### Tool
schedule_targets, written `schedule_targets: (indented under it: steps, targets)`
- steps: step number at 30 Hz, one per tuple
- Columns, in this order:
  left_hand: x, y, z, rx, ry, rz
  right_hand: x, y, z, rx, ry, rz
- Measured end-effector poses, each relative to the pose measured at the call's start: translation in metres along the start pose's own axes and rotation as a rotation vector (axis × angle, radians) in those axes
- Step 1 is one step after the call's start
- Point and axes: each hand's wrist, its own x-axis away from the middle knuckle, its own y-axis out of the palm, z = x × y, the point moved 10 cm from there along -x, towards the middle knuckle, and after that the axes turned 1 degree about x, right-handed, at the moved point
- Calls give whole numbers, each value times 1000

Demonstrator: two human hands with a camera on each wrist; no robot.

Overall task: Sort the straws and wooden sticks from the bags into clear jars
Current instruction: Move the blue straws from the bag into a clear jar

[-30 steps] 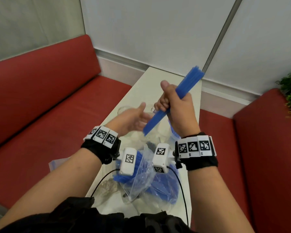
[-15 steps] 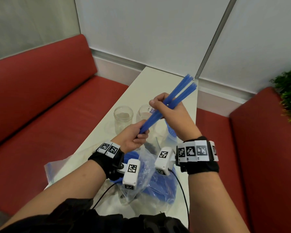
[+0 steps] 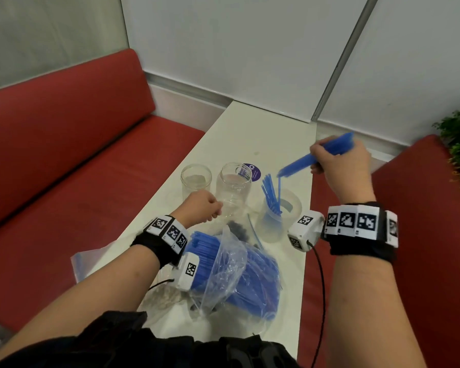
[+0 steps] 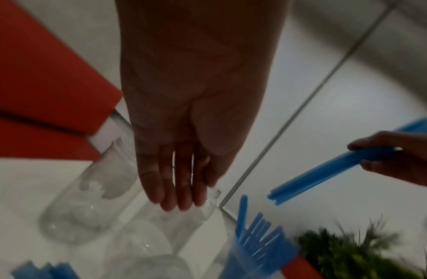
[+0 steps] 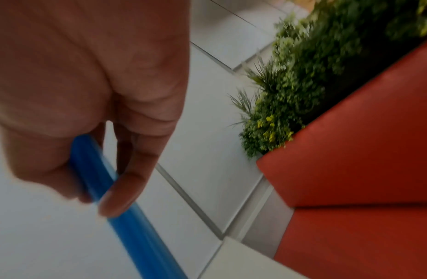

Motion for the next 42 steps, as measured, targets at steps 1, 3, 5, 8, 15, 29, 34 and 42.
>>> schedule_targets:
  steps: [1,3,5,8,15,29,34,42]
  targets:
    - [1,6,1,-169,40,-47,0,4,15,64,35,16]
    - [7,28,-1,-410,91,-183,4,19,51,131,150,25]
    - [15,53,-6,-597,136,-321,12,36,82,179,243,31]
    - [26,83,-12,-686,216,-444,25,65,116,213,310,-2]
    - [27,97,-41,-1015,227,-374,44,105,159,102,360,-182]
    - [25,81,-19,-1020,222,-281,61,154,140,378,12,-284]
    - [25,74,-12,-1064,189,-314,61,136,116,350,-52,-111]
    - [31,53,3,-1183,81,-375,115,185,72,13,-48,-506]
